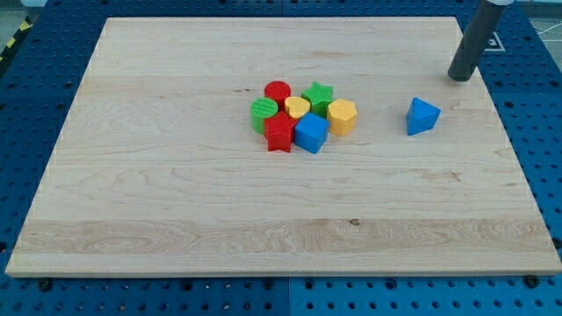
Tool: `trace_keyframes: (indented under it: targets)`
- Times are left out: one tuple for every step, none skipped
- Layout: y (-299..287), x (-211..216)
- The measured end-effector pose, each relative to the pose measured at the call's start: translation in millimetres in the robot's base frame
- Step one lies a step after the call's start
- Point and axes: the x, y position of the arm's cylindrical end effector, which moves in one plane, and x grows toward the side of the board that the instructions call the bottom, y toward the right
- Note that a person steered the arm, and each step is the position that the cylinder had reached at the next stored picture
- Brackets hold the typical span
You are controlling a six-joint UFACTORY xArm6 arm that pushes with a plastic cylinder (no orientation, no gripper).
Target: Nudge the yellow hexagon along with group of blocks left a bit
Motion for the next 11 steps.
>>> trace_keyframes:
  targets:
    - [-22.6, 0.0]
    - [-46.4, -1.3]
    - [-56.5, -0.1]
    - [-56.4, 13.3]
    - [-56.6, 23.1]
    - [-60.8, 29.0]
    - [-71.5, 29.0]
    - [-80.1, 30.3]
    - [-84.6, 36.5]
    - [-84.9, 51.5]
    - [-92.0, 61.4]
